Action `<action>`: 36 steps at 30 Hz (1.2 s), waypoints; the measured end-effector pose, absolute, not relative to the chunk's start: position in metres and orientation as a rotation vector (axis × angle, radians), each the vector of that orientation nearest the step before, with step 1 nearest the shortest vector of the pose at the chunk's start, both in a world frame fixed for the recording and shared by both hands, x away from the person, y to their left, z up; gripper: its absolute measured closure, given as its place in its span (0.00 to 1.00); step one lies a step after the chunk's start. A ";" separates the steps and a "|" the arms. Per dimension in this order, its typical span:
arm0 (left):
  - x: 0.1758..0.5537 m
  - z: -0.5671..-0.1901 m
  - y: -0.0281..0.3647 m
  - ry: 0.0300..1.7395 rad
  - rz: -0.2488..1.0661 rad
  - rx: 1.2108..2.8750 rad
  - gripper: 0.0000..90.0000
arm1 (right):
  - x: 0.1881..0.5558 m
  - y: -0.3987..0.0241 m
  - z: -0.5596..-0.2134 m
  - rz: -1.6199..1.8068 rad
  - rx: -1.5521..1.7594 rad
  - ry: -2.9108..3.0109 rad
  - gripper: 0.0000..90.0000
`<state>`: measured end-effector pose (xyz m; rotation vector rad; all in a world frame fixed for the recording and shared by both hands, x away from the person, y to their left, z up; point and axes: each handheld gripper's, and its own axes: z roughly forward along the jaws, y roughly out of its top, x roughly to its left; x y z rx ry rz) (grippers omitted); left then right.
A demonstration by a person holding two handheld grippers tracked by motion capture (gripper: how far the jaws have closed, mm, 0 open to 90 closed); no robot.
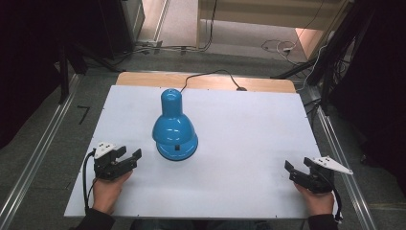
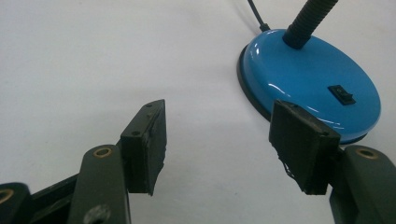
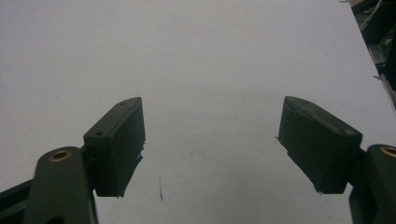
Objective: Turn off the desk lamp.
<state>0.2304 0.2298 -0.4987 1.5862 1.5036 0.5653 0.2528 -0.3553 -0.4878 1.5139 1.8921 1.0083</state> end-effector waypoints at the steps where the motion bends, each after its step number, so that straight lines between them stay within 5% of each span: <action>1: 0.230 -0.499 0.231 1.505 0.565 1.590 0.42 | 0.253 -0.355 -0.488 1.008 1.516 1.892 0.24; 36: 0.199 -0.503 0.261 1.566 0.560 1.562 0.35 | 0.253 -0.357 -0.488 1.003 1.514 1.894 0.24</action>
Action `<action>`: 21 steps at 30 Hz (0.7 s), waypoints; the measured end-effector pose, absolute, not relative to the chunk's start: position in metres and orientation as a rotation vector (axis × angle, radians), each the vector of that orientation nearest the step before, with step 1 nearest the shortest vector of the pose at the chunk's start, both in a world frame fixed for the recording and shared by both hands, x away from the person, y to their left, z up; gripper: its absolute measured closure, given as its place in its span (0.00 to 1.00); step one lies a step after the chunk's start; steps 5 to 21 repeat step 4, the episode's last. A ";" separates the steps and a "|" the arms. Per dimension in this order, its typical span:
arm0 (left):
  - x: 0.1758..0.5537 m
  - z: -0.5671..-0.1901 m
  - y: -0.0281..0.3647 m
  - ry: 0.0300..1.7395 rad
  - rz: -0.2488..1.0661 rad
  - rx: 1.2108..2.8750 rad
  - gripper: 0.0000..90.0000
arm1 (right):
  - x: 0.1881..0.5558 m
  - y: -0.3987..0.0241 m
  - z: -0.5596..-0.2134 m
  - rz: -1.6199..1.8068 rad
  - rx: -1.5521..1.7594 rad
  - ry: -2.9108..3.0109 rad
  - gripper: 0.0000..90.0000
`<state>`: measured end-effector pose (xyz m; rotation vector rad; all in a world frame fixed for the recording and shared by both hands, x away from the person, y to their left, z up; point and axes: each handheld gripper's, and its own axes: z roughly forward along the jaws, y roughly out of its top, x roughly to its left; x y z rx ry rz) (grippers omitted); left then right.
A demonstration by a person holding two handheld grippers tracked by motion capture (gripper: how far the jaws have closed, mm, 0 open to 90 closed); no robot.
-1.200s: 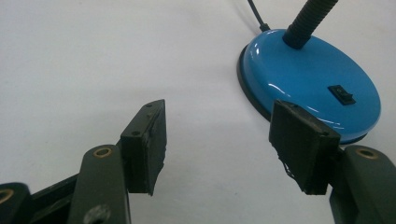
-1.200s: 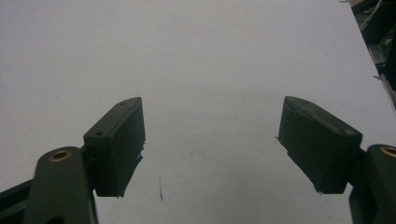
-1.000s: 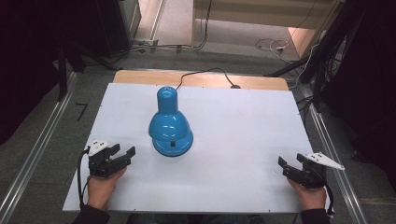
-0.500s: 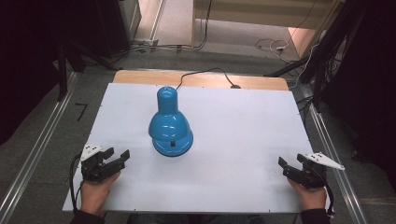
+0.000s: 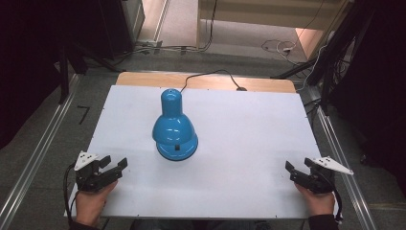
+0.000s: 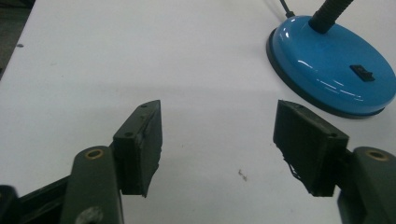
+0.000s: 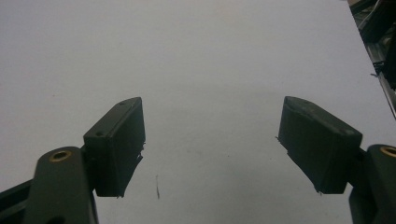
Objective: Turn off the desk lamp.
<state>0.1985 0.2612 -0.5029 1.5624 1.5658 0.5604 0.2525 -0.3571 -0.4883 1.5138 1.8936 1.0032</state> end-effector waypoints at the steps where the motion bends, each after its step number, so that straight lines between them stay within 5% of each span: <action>1: 0.199 -0.504 0.262 1.575 0.546 1.569 0.31 | 0.253 -0.357 -0.488 1.003 1.514 1.894 0.24; 4: 0.206 -0.511 0.265 1.623 0.495 1.641 0.15 | 0.253 -0.357 -0.488 1.005 1.517 1.889 0.24; 21: 0.206 -0.511 0.265 1.623 0.495 1.641 0.15 | 0.253 -0.357 -0.488 1.005 1.517 1.889 0.24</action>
